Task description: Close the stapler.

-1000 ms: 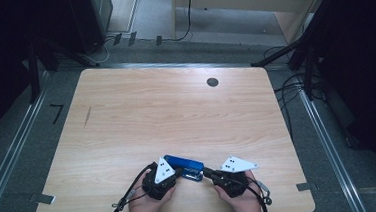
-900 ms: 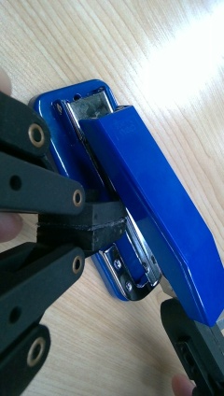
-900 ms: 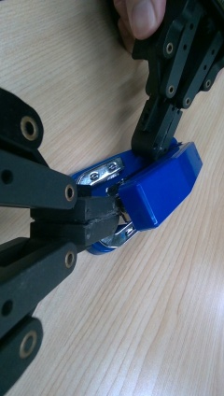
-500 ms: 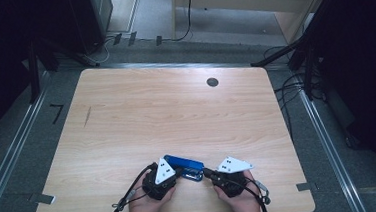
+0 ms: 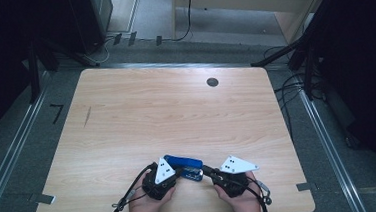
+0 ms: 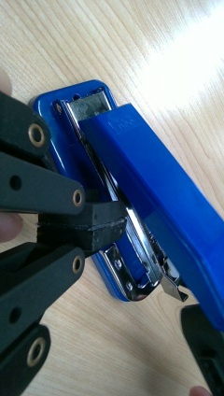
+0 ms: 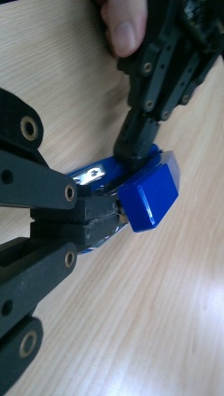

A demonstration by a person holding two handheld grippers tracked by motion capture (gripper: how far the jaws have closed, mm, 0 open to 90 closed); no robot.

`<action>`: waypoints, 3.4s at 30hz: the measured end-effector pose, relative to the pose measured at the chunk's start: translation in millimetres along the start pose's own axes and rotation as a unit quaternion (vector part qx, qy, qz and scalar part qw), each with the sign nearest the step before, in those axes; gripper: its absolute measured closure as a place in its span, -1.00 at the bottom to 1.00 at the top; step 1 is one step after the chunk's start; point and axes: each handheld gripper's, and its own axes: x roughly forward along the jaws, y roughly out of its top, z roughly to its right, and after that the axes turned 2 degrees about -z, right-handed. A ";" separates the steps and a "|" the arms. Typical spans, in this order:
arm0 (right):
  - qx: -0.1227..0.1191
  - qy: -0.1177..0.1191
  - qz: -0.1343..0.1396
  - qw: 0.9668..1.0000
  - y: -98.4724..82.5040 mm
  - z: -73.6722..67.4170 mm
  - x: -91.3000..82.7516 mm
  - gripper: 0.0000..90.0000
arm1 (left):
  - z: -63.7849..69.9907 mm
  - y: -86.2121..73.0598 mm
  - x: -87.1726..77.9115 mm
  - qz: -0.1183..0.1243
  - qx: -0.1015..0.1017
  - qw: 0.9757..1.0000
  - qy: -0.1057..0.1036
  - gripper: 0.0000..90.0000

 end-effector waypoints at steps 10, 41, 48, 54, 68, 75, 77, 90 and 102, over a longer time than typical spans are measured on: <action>-0.007 0.004 0.038 0.999 13.0 -2.4 -1.4 1.00 | 0.1 0.0 0.1 0.000 0.000 1.000 0.000 1.00; -0.034 0.028 0.068 0.997 51.7 -14.5 11.0 1.00 | 2.4 0.5 1.2 0.001 0.013 1.000 0.010 1.00; -0.039 0.035 0.073 0.996 60.4 -17.3 17.8 1.00 | 2.9 0.5 1.3 0.001 0.015 1.000 0.011 1.00; -0.044 0.042 0.077 0.995 68.1 -22.5 25.3 1.00 | 3.2 0.5 1.3 0.001 0.016 1.000 0.011 1.00; -0.052 0.056 0.072 0.994 81.2 -27.5 39.4 1.00 | 4.1 0.4 1.5 0.003 0.021 1.000 0.016 1.00; -0.051 0.069 0.071 0.994 86.5 -28.6 48.2 1.00 | 4.5 0.5 1.6 0.003 0.022 1.000 0.018 1.00; -0.051 0.069 0.070 0.994 87.3 -29.2 49.3 1.00 | 4.4 0.5 1.6 0.003 0.023 1.000 0.017 1.00; -0.056 0.071 0.057 0.994 88.3 -33.0 63.5 1.00 | 4.7 0.4 1.6 0.002 0.027 0.999 0.018 1.00; -0.053 0.080 0.046 0.994 87.5 -33.3 79.1 1.00 | 4.2 0.5 1.3 0.000 0.025 1.000 0.016 1.00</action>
